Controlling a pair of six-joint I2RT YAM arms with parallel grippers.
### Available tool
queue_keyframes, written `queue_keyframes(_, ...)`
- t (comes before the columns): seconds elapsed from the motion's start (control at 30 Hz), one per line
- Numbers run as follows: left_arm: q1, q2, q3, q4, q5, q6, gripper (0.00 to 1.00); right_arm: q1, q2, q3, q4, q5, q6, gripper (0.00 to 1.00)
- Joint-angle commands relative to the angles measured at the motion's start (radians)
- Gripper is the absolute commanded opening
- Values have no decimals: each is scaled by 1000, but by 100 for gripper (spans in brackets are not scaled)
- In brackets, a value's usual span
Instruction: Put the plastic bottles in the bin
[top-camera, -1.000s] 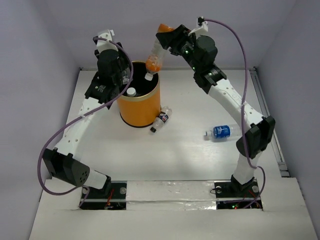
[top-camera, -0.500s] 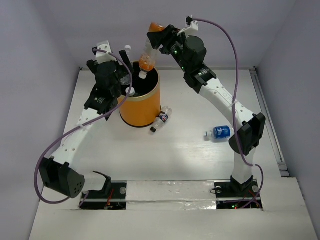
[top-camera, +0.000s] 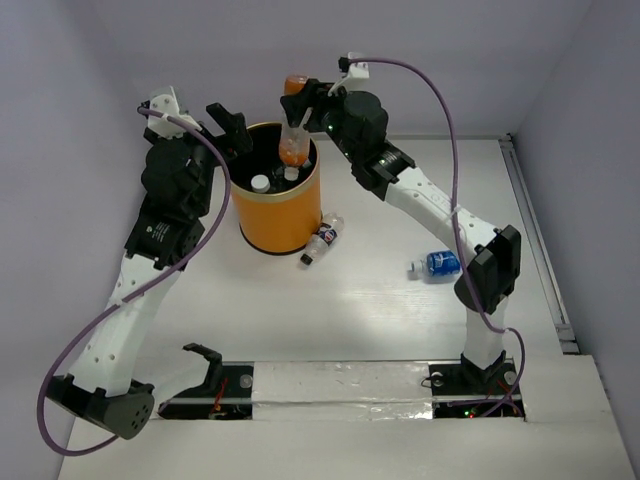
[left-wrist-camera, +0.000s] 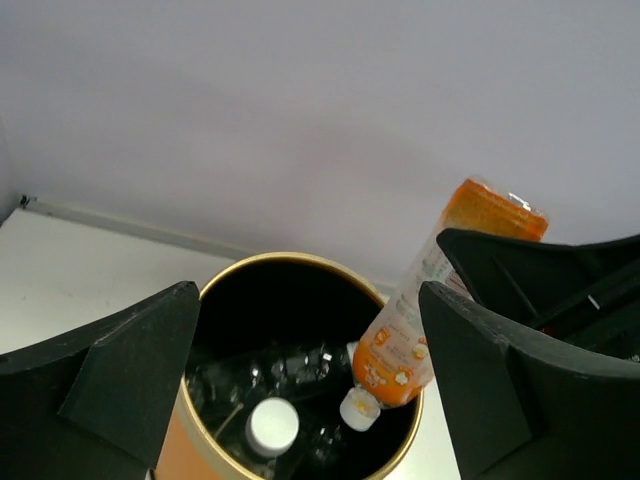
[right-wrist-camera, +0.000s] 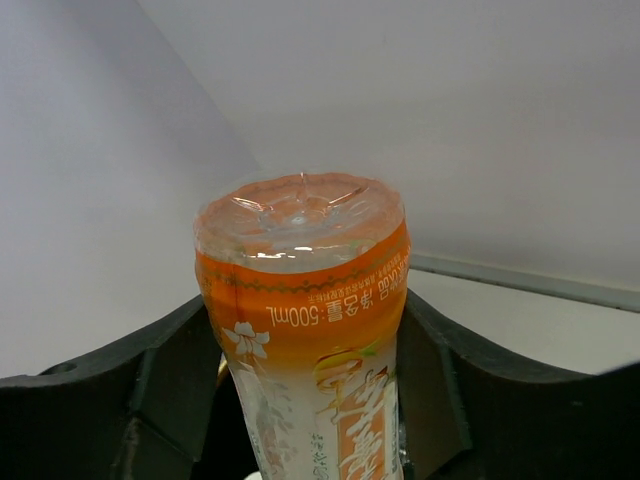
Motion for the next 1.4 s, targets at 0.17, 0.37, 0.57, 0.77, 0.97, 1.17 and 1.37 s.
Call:
queue_keyframes(0.17,0,-35,-15,-55,96,-24,78,48,-26,-25,8,16,-65,91)
queue_keyframes(0.37,-27,-25,24,-101,252,-14,65,48,-87,-35,-22,16,-75,100)
queue_keyframes(0.57,-294,17,-12,-144,177,109,60,38,-317,-261,-12,129,-85,46)
queue_keyframes(0.77,-365,89,-128,-179,182,37,20,-65,-645,-755,-99,188,148,0)
queue_keyframes(0.97,-408,230,-157,-199,151,42,12,-211,-994,-1118,-406,231,421,0)
queue_keyframes(1.17,-426,417,-116,-224,111,36,61,-240,-1153,-1235,-595,283,578,25)
queue_keyframes(1.37,-426,564,-101,-207,10,22,86,-297,-1183,-1301,-649,277,639,69)
